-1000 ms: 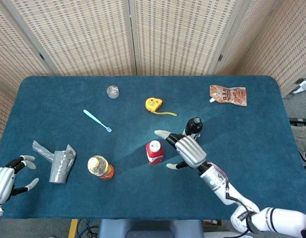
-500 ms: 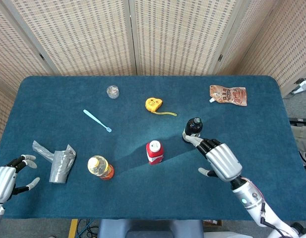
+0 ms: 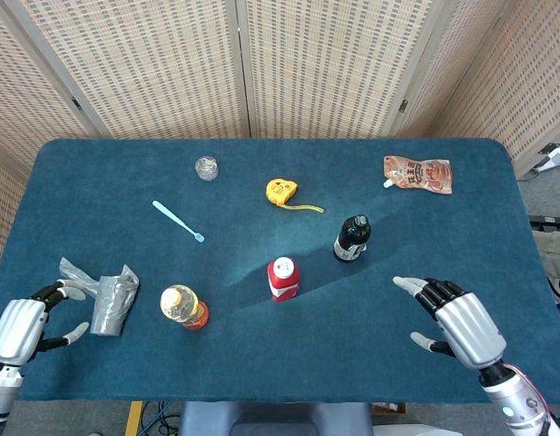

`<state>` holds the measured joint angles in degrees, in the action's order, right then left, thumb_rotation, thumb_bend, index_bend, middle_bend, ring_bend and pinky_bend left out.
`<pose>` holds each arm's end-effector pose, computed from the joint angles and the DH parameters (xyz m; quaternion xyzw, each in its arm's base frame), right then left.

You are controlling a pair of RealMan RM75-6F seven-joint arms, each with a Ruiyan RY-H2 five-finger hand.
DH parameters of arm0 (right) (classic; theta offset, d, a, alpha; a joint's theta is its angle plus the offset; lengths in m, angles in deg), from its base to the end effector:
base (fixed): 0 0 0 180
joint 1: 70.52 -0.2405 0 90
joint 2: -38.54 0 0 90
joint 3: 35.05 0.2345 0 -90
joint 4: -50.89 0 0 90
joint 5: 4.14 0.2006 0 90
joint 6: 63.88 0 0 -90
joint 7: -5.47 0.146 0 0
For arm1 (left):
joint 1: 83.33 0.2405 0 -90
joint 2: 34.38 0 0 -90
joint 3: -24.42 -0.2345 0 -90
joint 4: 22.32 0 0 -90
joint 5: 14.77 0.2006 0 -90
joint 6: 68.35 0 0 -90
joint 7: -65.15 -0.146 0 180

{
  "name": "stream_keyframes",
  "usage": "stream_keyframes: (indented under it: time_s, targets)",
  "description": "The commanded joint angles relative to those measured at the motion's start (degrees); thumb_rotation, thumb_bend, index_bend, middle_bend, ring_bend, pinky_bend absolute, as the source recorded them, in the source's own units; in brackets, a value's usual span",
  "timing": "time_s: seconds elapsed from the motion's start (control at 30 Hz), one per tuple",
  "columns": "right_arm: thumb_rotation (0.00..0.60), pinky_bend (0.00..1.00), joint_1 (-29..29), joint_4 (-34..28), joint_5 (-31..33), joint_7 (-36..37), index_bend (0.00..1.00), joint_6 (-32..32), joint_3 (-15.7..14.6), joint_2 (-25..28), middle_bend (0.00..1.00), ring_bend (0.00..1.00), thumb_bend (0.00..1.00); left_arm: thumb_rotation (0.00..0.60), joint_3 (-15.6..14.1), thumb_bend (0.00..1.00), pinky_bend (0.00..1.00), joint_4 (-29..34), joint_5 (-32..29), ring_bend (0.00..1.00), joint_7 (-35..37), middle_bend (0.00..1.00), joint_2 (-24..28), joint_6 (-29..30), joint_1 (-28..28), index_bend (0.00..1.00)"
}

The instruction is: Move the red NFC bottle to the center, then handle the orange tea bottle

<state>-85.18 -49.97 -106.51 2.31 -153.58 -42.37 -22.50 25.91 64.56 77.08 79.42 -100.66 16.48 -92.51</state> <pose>-0.2084 -0.1755 0.1384 0.7038 -0.3083 0.4650 0.4398 -0.2775 0.1976 0.1455 -0.6059 -0.4105 -0.4666 0.4967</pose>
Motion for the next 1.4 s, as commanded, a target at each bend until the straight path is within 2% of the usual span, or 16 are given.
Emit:
stream_keyframes:
  time_s: [0.03,0.17,0.27,0.47,0.57,0.63,0.8,0.97,1.4]
  targets:
    - [0.600,0.42,2.1,2.0,-1.5,2.9,0.22,-2.7,-0.6,0.5,0.29,0.28,0.05,0.600,0.1,0.17,0.66,0.7,0.1,0.40,0.4,0.34,-0.6,-0.5,-0.6,0.37]
    - [0.600,0.41,3.8,4.3,-2.3,6.1,0.22,-5.1,-0.6,0.3,0.29,0.28,0.05,0.600,-0.2,0.17,0.60,2.0,0.6,0.39,2.1,0.34,-0.5,-2.2,-1.7,0.28]
    - [0.600,0.42,4.7,6.1,-2.8,8.5,0.22,-6.7,-0.3,0.2,0.30,0.28,0.05,0.600,-0.8,0.17,0.51,3.3,1.2,0.32,5.4,0.32,0.4,-4.5,-3.0,0.22]
    - [0.600,0.42,5.6,8.4,-3.4,12.5,0.22,-7.9,0.2,0.3,0.30,0.28,0.05,0.600,-2.9,0.14,0.29,5.6,2.3,0.10,12.5,0.09,3.5,-10.5,-6.0,0.03]
    - [0.600,0.42,6.0,9.3,-3.8,13.9,0.22,-8.4,0.3,0.4,0.30,0.28,0.05,0.600,-3.1,0.10,0.20,5.9,2.4,0.03,15.8,0.01,3.6,-12.0,-7.2,0.00]
    - [0.600,0.42,6.3,9.7,-3.9,14.6,0.22,-8.7,0.4,0.4,0.30,0.28,0.05,0.600,-3.0,0.09,0.18,5.9,2.5,0.01,18.2,0.00,3.3,-12.4,-7.9,0.00]
    - [0.600,0.42,6.6,10.5,-4.1,17.3,0.23,-9.2,0.7,0.8,0.31,0.28,0.05,0.600,-3.3,0.08,0.16,5.3,3.8,0.00,27.4,0.00,3.0,-14.3,-10.4,0.00]
    - [0.600,0.42,6.9,10.9,-4.6,18.3,0.23,-9.5,1.0,1.0,0.31,0.28,0.05,0.600,-3.1,0.08,0.16,4.7,4.0,0.00,32.1,0.00,2.1,-15.8,-12.5,0.00]
    - [0.600,0.42,7.6,11.5,-4.8,20.0,0.23,-9.8,1.8,1.4,0.31,0.28,0.05,0.600,-1.8,0.08,0.15,4.7,1.1,0.00,28.6,0.00,-3.0,-19.3,-15.9,0.00]
